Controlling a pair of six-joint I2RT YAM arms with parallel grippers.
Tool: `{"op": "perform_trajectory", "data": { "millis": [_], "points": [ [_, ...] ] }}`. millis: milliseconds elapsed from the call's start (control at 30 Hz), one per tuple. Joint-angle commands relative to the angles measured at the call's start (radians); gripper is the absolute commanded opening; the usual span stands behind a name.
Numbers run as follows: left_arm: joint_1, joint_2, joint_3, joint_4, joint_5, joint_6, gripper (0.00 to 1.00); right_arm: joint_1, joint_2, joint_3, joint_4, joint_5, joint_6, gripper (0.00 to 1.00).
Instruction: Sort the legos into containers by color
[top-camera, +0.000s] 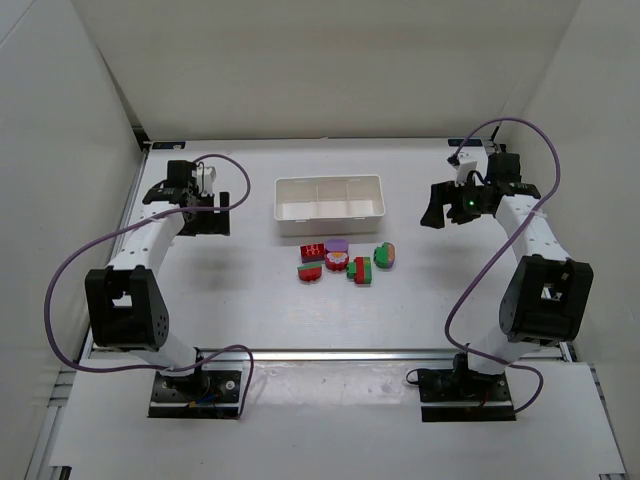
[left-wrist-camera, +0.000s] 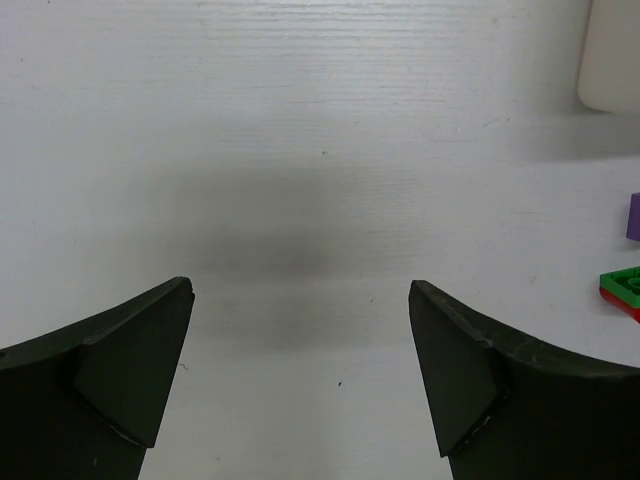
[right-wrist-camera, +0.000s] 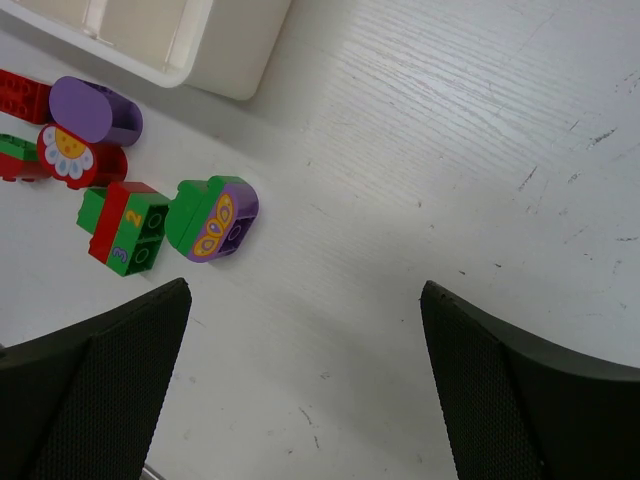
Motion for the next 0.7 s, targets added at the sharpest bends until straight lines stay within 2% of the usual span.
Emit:
{"op": "perform_trajectory", "data": {
  "millis": [0,33,133,300,367,500,667],
  "points": [
    [-0.006,-0.009,0.004,0.023,-0.023,-0.006,1.0,0.003,0.012,0.019,0.001,-0.02,-0.018,0.99],
    [-0.006,-0.012,0.01,0.012,-0.008,0.024,0.99,0.006,0.015,0.024,0.001,-0.02,-0.019,0.99],
    [-0.01,-0.041,0.017,0.0,0.157,0.132,0.95,0.004,0.022,0.032,-0.005,-0.023,-0.031,0.99],
    [-0.137,-0.1,0.0,-0.002,0.326,0.241,0.92,0.004,0.024,0.027,-0.014,-0.023,-0.036,0.99],
    [-0.224,-0.102,0.01,-0.008,0.352,0.295,0.92,0.004,0.024,0.023,-0.018,-0.025,-0.039,0.99],
    [-0.367,-0.05,0.053,-0.014,0.316,0.359,0.92,0.004,0.021,0.023,-0.027,-0.025,-0.048,0.99],
    [-0.455,0.079,0.168,-0.061,0.32,0.42,0.87,0.004,0.001,0.006,-0.024,-0.011,-0.073,0.99]
  ]
}}
